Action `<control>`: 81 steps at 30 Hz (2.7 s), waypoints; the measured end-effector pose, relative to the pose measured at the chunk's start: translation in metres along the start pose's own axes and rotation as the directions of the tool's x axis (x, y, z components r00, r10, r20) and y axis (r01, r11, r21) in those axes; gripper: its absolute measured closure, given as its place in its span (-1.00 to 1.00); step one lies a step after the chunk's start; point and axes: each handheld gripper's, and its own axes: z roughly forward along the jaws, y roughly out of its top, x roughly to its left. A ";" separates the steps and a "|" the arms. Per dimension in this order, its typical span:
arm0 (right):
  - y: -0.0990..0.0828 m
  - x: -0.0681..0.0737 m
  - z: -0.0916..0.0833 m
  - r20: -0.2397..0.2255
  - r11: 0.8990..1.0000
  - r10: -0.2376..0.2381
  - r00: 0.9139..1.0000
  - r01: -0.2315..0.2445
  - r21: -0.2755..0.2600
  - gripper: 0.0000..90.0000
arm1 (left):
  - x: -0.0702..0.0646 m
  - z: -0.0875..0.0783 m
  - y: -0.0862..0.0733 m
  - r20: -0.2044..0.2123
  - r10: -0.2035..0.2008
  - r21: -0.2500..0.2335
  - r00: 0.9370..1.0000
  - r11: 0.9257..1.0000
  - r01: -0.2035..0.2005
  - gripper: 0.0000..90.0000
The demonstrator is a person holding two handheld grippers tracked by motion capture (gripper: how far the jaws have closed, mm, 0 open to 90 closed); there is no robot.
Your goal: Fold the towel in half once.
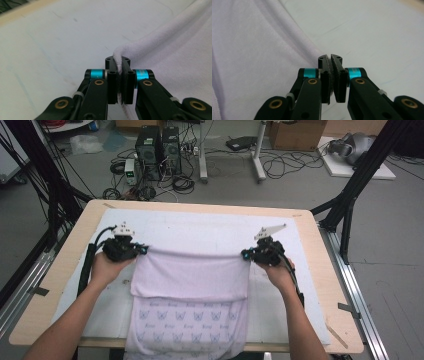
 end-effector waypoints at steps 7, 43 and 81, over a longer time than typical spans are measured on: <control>0.071 -0.032 -0.025 0.102 0.998 -0.023 0.995 0.029 -0.056 0.92 | 0.028 -0.010 0.070 -0.094 0.014 -0.064 0.995 0.998 -0.020 0.90; -0.041 0.058 0.019 -0.099 0.999 -0.032 0.995 0.034 0.010 0.21 | -0.020 0.014 -0.069 0.133 0.028 0.024 0.991 0.999 -0.032 0.26; -0.077 0.078 0.012 -0.275 0.994 -0.037 0.961 0.065 0.092 0.70 | -0.031 0.008 -0.062 0.138 0.047 0.046 0.989 0.998 -0.054 0.90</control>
